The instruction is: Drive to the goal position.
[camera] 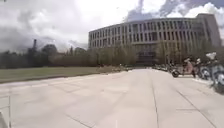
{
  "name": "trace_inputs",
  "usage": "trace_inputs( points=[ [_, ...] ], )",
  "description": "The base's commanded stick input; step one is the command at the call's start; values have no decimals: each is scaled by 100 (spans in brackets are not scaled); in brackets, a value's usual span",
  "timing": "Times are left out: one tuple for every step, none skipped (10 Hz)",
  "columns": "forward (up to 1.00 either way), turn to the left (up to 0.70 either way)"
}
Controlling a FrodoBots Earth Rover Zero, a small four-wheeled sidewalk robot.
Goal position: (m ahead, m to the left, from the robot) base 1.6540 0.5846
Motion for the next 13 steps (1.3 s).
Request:
trace_inputs(
  points=[
    [70, 3],
    [70, 3],
    [70, 3],
    [70, 3],
    [70, 3],
    [70, 3],
    [70, 3],
    [70, 3],
    [70, 3],
    [70, 3],
    [70, 3],
    [70, 3],
    [70, 3]
  ],
)
